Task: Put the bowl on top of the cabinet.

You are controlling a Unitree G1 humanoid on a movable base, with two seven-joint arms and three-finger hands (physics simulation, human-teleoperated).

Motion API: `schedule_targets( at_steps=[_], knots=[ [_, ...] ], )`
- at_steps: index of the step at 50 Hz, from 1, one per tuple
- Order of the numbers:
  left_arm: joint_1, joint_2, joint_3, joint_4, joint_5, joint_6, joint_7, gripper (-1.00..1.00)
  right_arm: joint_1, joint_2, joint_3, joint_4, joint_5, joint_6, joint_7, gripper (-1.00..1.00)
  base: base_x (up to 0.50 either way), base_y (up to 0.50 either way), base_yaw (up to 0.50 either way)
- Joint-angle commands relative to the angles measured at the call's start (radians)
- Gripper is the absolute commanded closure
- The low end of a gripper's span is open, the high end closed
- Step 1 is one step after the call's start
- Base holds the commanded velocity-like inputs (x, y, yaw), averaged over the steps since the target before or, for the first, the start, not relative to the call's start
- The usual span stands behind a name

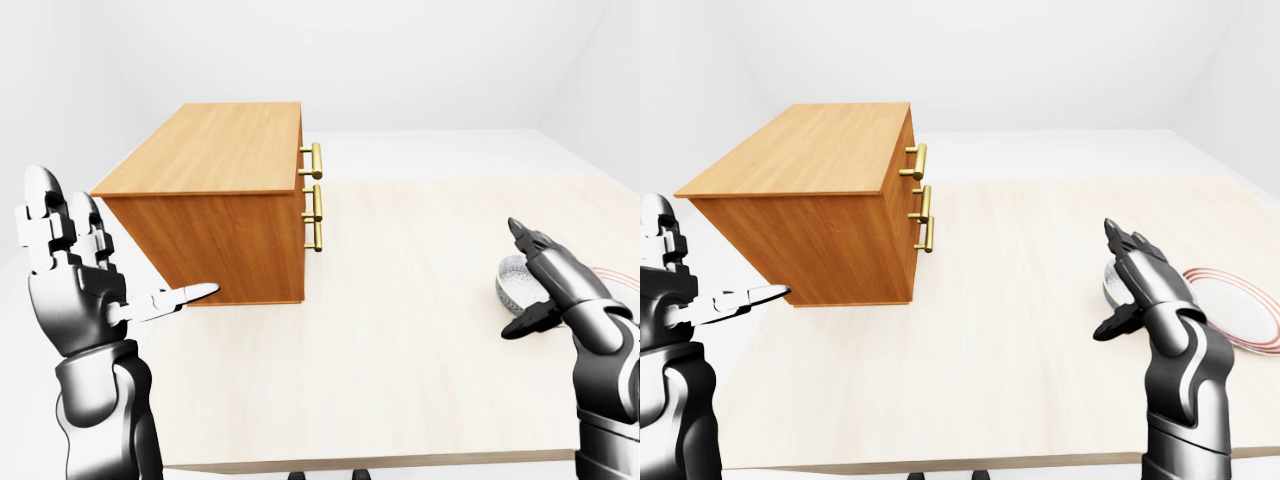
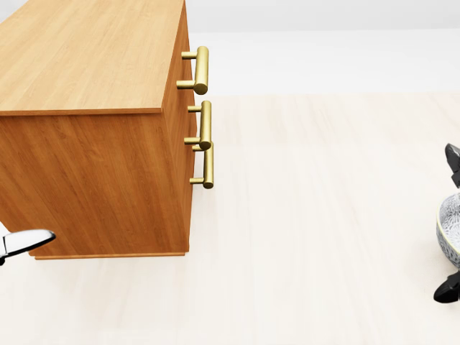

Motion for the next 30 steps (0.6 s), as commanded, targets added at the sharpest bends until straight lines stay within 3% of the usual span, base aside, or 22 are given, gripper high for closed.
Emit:
schedule_targets(
  at_steps=[1, 14, 30],
  knots=[
    [-0.006, -0.005, -0.011, 0.015, 0.009, 0.000, 0.010, -1.00, 0.008, -0.005, -0.001, 0.015, -0.113, 0.000, -0.007, -1.00, 0.00, 0.00, 0.00],
    [-0.004, -0.007, -0.010, 0.001, 0.009, 0.000, 0.011, -1.00, 0.010, -0.026, -0.011, 0.067, -0.181, 0.000, -0.032, -1.00, 0.00, 0.00, 0.00],
    [-0.006, -0.007, -0.012, 0.008, 0.011, 0.000, 0.011, -1.00, -0.046, -0.046, 0.055, 0.220, -0.241, 0.000, -0.091, -1.00, 0.00, 0.00, 0.00]
  ],
)
